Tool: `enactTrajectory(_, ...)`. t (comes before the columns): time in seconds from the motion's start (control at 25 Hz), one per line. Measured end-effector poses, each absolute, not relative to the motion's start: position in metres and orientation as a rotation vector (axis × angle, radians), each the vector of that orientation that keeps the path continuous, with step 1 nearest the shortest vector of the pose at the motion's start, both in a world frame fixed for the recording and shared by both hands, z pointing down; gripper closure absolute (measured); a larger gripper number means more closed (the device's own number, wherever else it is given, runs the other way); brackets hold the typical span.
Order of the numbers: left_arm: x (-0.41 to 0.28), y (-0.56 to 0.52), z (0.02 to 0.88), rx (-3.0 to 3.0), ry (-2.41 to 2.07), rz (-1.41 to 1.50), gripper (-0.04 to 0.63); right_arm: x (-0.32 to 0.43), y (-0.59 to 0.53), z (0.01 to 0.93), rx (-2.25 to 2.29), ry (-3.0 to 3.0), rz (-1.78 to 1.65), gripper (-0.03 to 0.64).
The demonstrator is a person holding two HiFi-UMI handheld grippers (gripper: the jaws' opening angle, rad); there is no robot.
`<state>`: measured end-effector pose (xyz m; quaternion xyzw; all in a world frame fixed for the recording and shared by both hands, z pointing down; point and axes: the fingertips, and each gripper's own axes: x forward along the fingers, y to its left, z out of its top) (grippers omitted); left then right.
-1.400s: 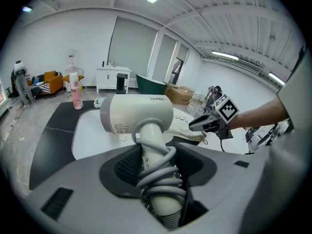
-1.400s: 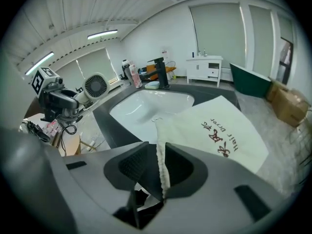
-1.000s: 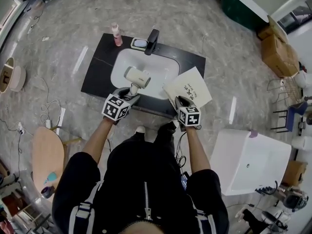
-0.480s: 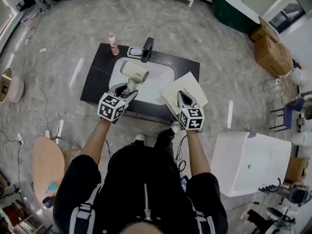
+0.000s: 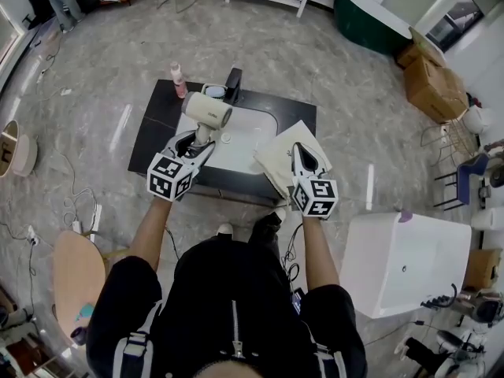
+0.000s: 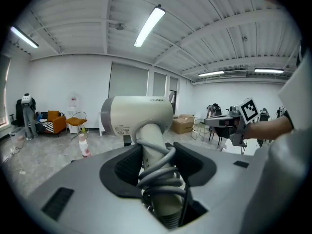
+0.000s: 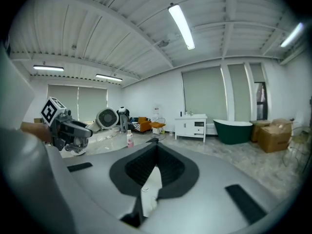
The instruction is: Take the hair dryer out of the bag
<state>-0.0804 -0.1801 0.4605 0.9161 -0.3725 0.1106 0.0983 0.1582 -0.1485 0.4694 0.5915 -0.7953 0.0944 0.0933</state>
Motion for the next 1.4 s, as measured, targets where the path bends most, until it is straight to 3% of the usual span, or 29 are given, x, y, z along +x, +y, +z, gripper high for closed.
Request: enactTrajectory(1.4,-0.077,-0.199,0.45,2.746,-1.084,0.25,0.37,0.168,-0.131,0.441,1.891,-2.317,0.135,0.609)
